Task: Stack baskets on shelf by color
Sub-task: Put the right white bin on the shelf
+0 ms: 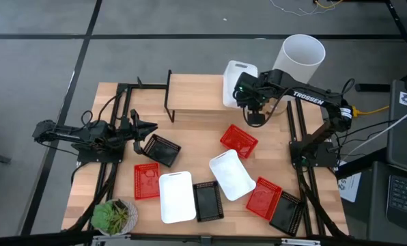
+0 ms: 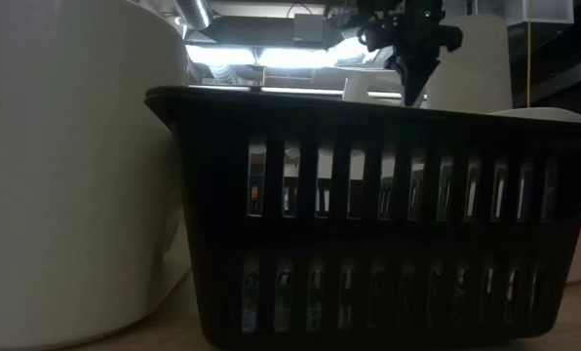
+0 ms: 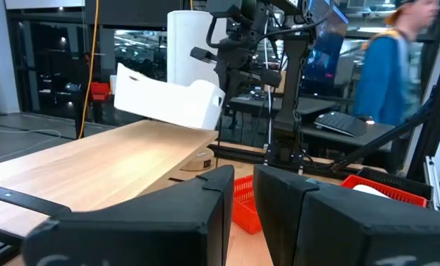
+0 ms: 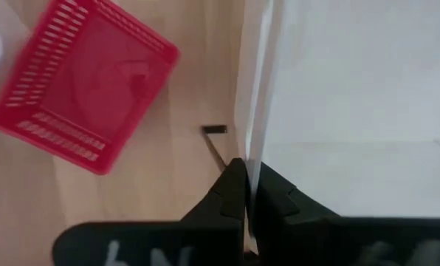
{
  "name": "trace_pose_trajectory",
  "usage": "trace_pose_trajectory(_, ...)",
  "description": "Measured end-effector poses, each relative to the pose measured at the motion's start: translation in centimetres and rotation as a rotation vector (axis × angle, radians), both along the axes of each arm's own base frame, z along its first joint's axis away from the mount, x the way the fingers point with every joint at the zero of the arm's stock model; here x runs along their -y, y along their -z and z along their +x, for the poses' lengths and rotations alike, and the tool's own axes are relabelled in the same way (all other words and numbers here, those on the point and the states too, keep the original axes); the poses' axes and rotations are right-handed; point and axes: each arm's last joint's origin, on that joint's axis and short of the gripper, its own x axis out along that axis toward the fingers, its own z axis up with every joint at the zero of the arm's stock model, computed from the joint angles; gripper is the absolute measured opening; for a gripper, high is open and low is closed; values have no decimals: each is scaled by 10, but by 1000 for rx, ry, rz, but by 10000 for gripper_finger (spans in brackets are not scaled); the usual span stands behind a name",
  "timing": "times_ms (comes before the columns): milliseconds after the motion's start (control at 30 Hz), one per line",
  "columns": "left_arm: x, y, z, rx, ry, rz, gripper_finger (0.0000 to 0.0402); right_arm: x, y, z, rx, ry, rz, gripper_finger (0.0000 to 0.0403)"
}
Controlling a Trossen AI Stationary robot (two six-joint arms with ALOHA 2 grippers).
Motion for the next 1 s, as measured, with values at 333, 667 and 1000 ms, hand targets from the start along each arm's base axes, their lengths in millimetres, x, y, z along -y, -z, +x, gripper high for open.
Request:
trace_pose_trajectory(333,0,0,0,0,0,0,46,0,0,-2,-5,2,34,9)
trace_pose_trajectory(667,0,0,0,1,0,0,46,1,1,-3,-1,69,45,9)
trace_pose_trajectory(1000,0,0,0,1,0,0,46,1,0,-3,0,77,45,61)
